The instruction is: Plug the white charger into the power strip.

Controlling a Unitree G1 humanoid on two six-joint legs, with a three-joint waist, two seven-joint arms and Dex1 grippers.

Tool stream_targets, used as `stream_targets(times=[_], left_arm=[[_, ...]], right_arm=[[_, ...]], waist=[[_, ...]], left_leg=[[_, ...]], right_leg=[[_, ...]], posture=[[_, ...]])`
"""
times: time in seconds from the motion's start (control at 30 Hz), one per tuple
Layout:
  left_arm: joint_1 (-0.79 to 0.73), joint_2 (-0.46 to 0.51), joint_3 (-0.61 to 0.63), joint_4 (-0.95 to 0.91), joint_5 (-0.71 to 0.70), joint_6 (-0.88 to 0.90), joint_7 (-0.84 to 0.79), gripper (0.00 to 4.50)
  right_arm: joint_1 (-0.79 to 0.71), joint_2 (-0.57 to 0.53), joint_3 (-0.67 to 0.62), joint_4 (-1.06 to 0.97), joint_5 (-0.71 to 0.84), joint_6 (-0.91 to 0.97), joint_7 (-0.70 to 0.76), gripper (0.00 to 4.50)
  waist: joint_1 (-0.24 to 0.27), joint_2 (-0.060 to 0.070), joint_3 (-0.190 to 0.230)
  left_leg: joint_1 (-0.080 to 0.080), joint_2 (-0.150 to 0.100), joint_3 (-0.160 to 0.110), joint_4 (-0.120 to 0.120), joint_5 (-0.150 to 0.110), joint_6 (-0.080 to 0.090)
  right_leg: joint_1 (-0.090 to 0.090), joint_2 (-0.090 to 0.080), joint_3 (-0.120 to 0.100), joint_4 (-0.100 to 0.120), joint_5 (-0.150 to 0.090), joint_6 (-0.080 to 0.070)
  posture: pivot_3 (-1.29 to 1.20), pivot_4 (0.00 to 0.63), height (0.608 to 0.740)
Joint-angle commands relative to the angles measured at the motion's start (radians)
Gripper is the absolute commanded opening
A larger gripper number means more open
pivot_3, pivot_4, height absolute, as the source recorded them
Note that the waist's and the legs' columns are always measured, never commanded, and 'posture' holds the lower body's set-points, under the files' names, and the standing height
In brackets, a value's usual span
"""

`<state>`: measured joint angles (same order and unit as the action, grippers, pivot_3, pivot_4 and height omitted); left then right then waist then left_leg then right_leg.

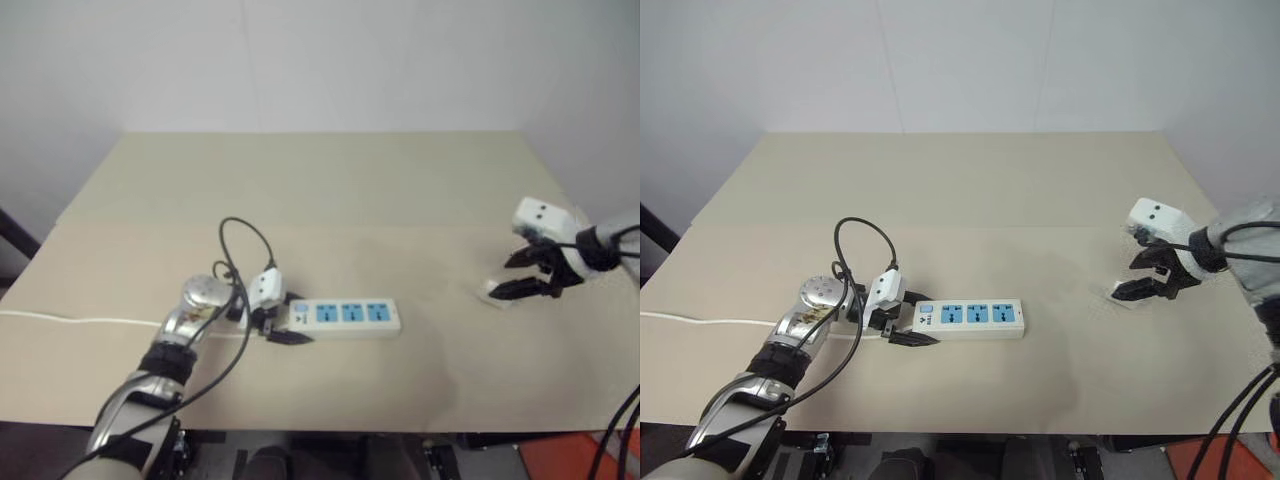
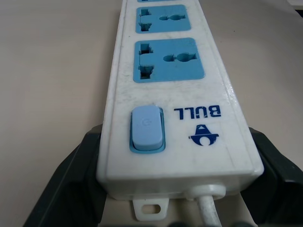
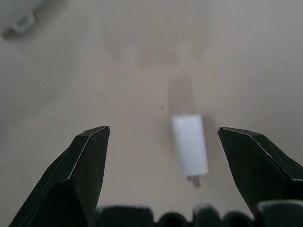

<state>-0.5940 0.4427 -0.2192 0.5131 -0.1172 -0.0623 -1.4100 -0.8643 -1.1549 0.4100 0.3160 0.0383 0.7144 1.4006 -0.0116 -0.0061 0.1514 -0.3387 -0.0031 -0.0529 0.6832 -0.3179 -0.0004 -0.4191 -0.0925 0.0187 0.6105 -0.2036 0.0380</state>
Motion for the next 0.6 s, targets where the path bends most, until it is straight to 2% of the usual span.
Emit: stream_targets(times=[0.03, 0.3, 0.6], left_arm=[[0.024, -0.011, -0.026, -0.033, 0.004, 0.012, 0.006, 3.34], [0.072, -0.003, -0.030, -0.106, -0.002, 0.050, 0.028, 3.34], [0.104, 0.022, -0.023, -0.167, -0.008, 0.090, 0.041, 3.34]], right_arm=[[-0.076, 0.043, 0.068, 0.107, -0.113, -0.069, 0.047, 4.32], [-0.165, 0.174, 0.126, 0.356, -0.256, -0.218, 0.033, 4.32], [-0.191, 0.271, 0.118, 0.540, -0.353, -0.331, -0.013, 4.32]], waist=[[0.000, 0.001, 0.000], [-0.001, 0.002, -0.001], [-0.005, 0.004, -0.002]], left_leg=[[0.000, 0.000, 0.000, 0.000, 0.000, 0.000], [0.000, 0.000, 0.000, 0.000, 0.001, -0.001], [0.000, 0.000, 0.000, 0.000, 0.001, -0.001]], right_leg=[[0.000, 0.000, 0.000, 0.000, 0.000, 0.000], [0.000, 0.000, 0.000, 0.001, 0.000, 0.000], [0.000, 0.000, 0.000, 0.001, 0.000, 0.000]], posture=[[0.00, 0.150, 0.740], [0.00, 0.150, 0.740], [0.00, 0.150, 0.740]])
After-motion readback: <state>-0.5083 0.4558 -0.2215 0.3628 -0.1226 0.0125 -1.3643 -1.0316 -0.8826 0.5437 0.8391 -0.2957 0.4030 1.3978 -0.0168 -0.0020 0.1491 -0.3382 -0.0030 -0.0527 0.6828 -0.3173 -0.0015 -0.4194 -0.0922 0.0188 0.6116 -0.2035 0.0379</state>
